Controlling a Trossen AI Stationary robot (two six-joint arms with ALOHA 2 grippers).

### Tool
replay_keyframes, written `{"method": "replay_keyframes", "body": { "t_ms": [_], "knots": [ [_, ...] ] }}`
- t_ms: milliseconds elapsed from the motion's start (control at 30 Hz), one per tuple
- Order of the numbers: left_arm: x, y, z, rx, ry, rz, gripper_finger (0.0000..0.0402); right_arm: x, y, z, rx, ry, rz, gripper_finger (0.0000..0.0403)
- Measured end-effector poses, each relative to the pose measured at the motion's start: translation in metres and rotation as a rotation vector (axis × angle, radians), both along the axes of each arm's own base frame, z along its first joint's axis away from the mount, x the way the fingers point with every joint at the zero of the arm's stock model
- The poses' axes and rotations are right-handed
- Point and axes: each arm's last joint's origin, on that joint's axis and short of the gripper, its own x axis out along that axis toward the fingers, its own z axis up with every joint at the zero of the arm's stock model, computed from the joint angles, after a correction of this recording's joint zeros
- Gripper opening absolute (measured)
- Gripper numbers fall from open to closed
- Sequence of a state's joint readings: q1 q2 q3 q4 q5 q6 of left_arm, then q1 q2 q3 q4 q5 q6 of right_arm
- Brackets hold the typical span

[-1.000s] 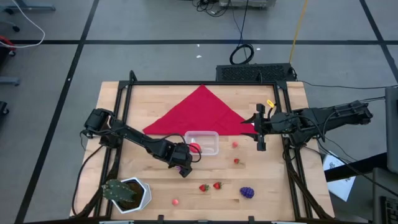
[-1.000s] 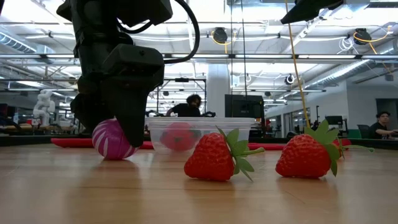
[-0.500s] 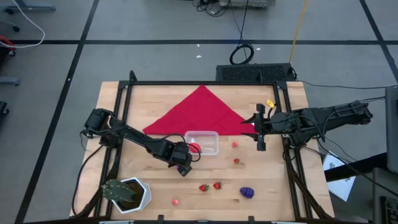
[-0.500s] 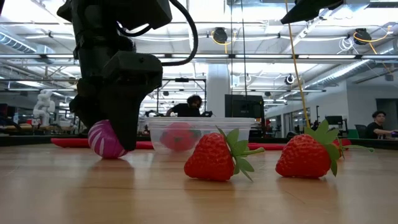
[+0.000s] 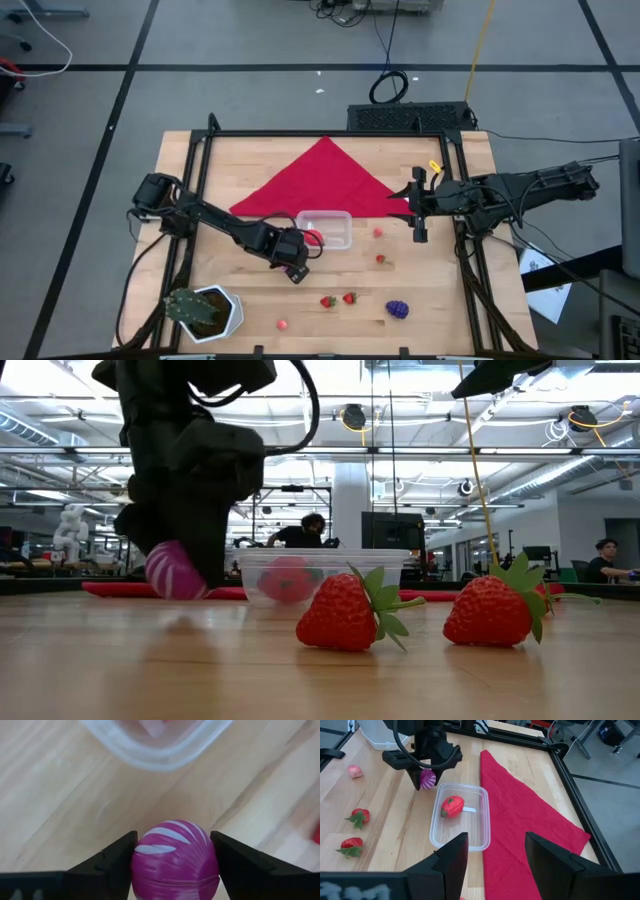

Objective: Pick and placing Produce into tupperware
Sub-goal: Put the red onion in the transparent bin

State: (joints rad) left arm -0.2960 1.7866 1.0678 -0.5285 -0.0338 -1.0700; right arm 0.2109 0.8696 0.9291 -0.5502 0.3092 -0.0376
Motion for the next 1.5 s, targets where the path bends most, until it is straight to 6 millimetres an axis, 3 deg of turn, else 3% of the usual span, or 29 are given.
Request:
{"method": "replay_keyframes", "body": {
  "t_ms": [233, 500, 833, 1500],
  "knots": [
    [0.0, -0.001, 0.001, -0.009, -0.003, -0.002, 0.0232, 0.0, 0.0, 0.0, 0.0, 0.0, 0.0, 0.0187],
    [-0.001, -0.002, 0.002, -0.066, 0.011, -0.034, 0.0278, 0.0, 0.0, 0.0, 0.0, 0.0, 0.0, 0.0187],
    [-0.011, -0.002, 0.031, -0.079, -0.039, -0.026, 0.0297, 0.0, 0.0, 0.0, 0.0, 0.0, 0.0, 0.0187],
    [-0.014, -0.001, 0.03, -0.041, -0.021, -0.02, 0.0299, 0.0, 0.0, 0.0, 0.001, 0.0, -0.001, 0.0187]
  ]
}}
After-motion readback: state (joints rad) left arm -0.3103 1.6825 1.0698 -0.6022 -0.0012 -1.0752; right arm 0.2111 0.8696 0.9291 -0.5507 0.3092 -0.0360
